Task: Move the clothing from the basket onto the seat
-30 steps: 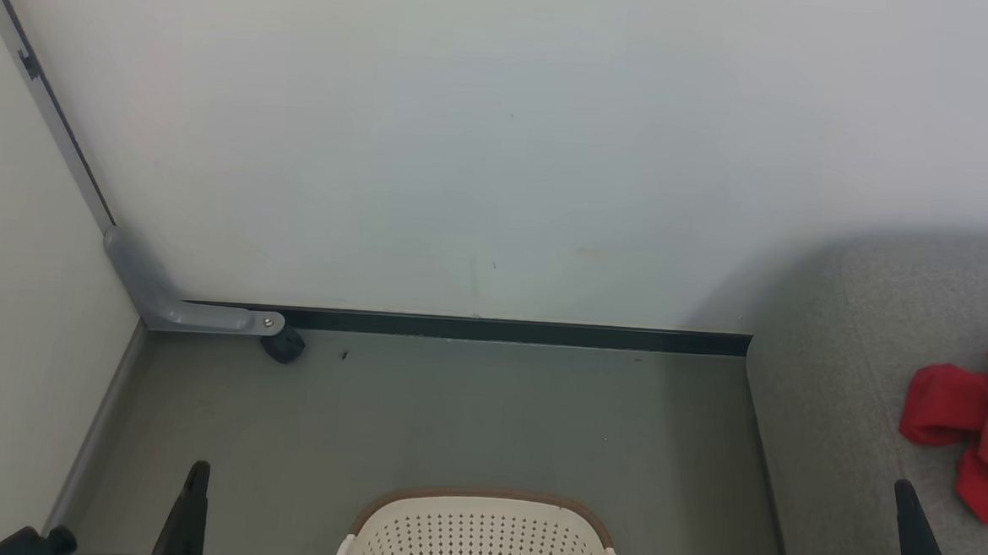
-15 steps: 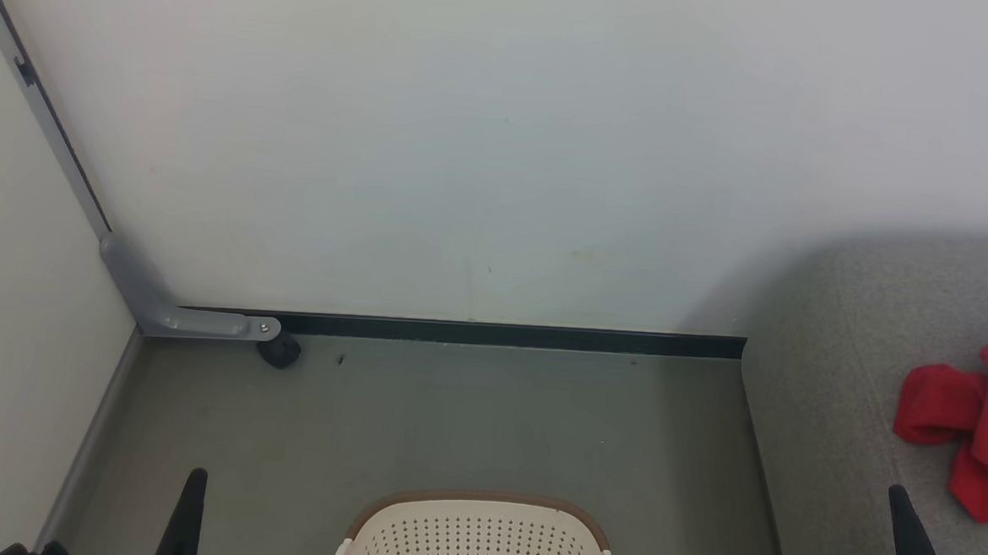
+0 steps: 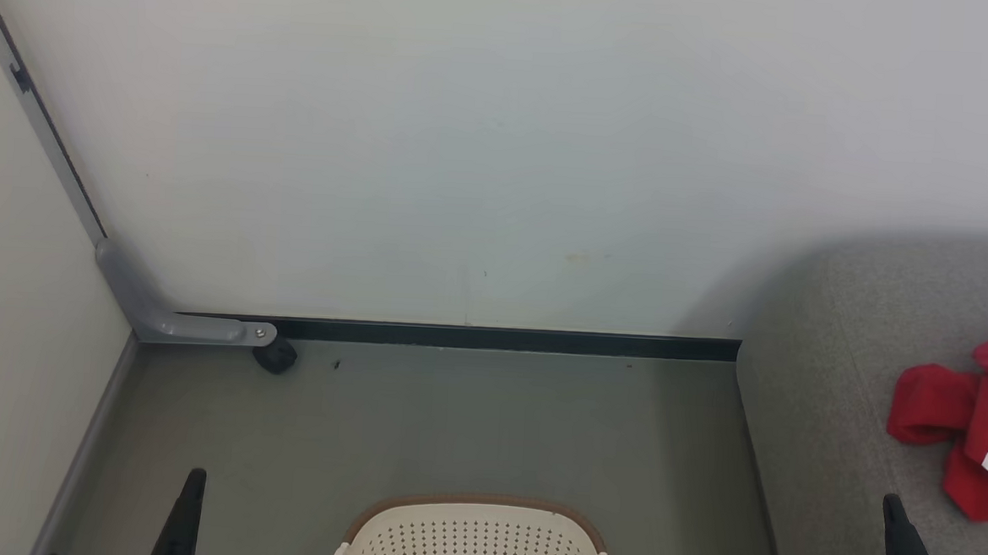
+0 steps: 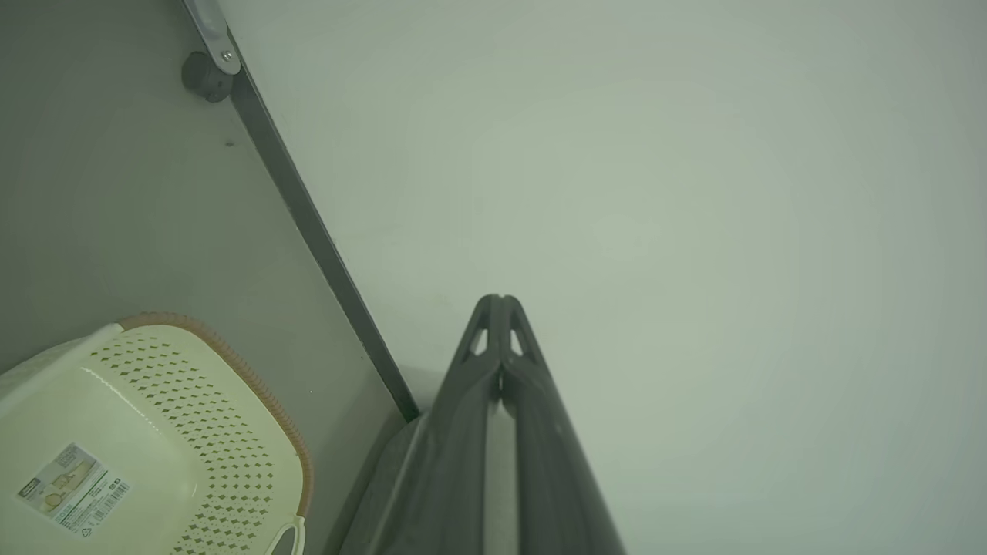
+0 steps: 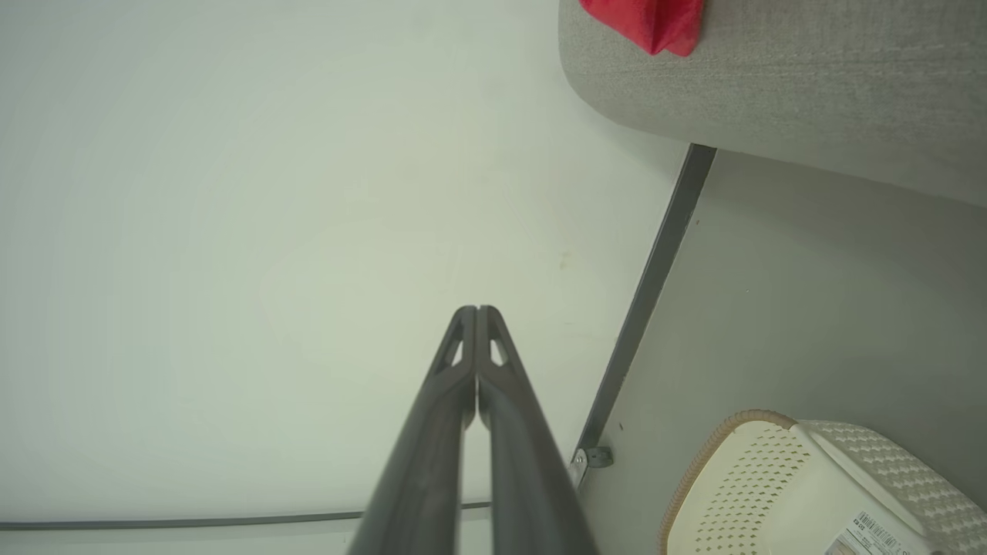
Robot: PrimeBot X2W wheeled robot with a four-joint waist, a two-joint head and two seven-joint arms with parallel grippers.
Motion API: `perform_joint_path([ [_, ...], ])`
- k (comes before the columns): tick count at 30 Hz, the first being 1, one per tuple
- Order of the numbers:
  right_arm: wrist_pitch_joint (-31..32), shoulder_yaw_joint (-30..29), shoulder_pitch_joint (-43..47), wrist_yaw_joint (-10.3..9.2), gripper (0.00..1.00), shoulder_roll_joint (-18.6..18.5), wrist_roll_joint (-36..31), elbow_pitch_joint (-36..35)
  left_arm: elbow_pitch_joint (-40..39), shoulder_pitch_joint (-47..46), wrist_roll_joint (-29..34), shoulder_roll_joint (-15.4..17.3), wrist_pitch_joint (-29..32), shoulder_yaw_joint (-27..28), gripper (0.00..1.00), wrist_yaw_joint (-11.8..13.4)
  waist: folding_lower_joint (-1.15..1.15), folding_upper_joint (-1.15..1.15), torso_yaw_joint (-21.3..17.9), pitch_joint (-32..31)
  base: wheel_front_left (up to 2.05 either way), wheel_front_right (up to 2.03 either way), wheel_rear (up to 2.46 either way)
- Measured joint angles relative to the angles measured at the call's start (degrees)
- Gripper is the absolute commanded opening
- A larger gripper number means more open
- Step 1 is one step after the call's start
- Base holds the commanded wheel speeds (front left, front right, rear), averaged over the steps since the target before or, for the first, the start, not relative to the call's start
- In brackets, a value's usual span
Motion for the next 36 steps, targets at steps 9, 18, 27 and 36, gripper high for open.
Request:
perform_joint_path([
  [9,1.6,-2.0,-0.6,1.19,0.00,2.0,5.7,1.5,1.6,-0.3,-5.0,-1.4,1.5,2.2,0.00,-1.5,0.00,0.00,-0.3,-0.2,0.00,0.00,0.00],
  [18,1.7,-2.4,-0.7,1.60,0.00,2.5,6.6,1.8,1.9,-1.0,-6.6,-1.7,1.9,2.6,0.00,-1.5,0.00,0.00,-0.3,-0.3,0.00,0.00,0.00],
  [27,1.7,-2.4,-0.8,1.60,0.00,2.5,6.6,1.9,2.0,-1.0,-6.6,-1.7,1.9,2.6,0.00,-1.5,0.00,0.00,-0.3,-0.3,0.00,0.00,0.00],
  [36,1.7,-2.4,-0.8,1.60,0.00,2.5,6.6,1.9,2.1,-1.0,-6.6,-1.7,1.9,2.6,0.00,-1.5,0.00,0.00,-0.3,-0.3,0.00,0.00,0.00],
])
